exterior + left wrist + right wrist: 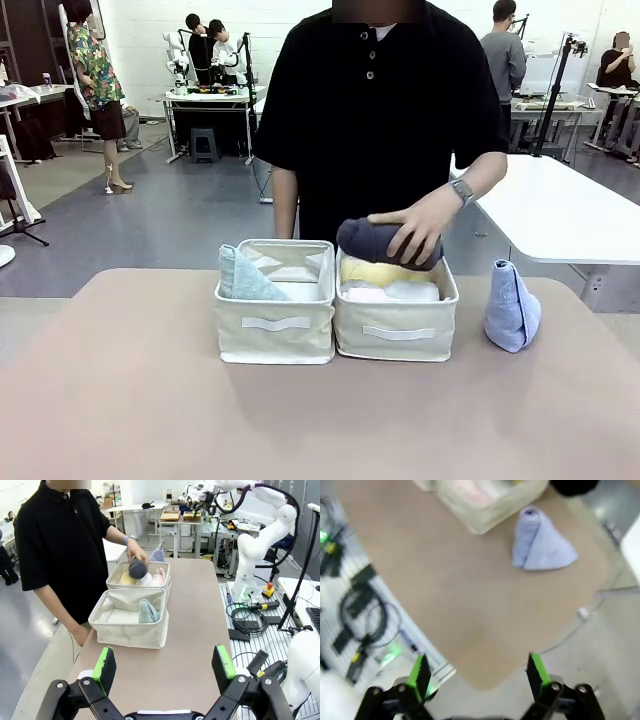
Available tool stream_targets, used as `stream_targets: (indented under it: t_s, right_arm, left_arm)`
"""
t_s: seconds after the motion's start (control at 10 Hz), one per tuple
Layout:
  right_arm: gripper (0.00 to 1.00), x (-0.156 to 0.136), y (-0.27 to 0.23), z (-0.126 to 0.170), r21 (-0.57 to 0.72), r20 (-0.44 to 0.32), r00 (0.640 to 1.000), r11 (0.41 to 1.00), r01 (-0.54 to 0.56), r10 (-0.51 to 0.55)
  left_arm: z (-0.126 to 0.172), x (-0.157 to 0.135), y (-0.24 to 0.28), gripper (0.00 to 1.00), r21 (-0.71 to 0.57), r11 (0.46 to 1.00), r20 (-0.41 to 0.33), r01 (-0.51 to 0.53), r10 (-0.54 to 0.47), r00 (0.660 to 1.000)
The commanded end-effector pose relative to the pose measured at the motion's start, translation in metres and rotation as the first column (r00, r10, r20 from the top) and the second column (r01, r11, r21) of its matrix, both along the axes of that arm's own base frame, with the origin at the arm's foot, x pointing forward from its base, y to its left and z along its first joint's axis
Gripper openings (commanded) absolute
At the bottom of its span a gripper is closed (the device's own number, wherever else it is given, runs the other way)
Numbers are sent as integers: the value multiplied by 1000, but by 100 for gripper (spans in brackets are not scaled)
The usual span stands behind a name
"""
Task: Sort the towels based on their folding style.
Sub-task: Pick up another triangle-folded towel from the table and place it in the left Fabric basket.
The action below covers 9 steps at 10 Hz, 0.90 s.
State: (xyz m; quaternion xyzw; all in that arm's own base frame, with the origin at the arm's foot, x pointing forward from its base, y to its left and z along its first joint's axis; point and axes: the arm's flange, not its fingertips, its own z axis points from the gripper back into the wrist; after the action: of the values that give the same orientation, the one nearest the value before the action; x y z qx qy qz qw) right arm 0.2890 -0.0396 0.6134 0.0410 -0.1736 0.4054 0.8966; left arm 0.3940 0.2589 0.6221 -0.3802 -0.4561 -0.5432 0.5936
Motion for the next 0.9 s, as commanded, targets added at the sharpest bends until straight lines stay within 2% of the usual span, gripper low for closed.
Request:
stream_targets:
  t_s: [0.0,0.1,0.3,0.4,0.8]
  right_arm:
    - [100,70,46,-9,-94,-104,987,990,109,-119]
    - [100,91,61,-17,-121,-139,981,985,119,-136]
    - [100,98,61,-19,-96,-165,981,991,89,-104]
    - [100,94,77,-38,-111,-107,988,989,102,-114]
    - [100,94,77,-38,-111,-107,988,989,102,-114]
  left_arm:
    - [-1,-3,-2,100,9,1000,4,-9,9,1000]
    - [-1,-3,-2,100,9,1000,4,-9,9,1000]
    - [-1,-3,-2,100,9,1000,4,-9,9,1000]
    - [-1,-3,-2,100,9,1000,4,-9,9,1000]
    - [-1,-3,-2,100,9,1000,4,-9,9,1000]
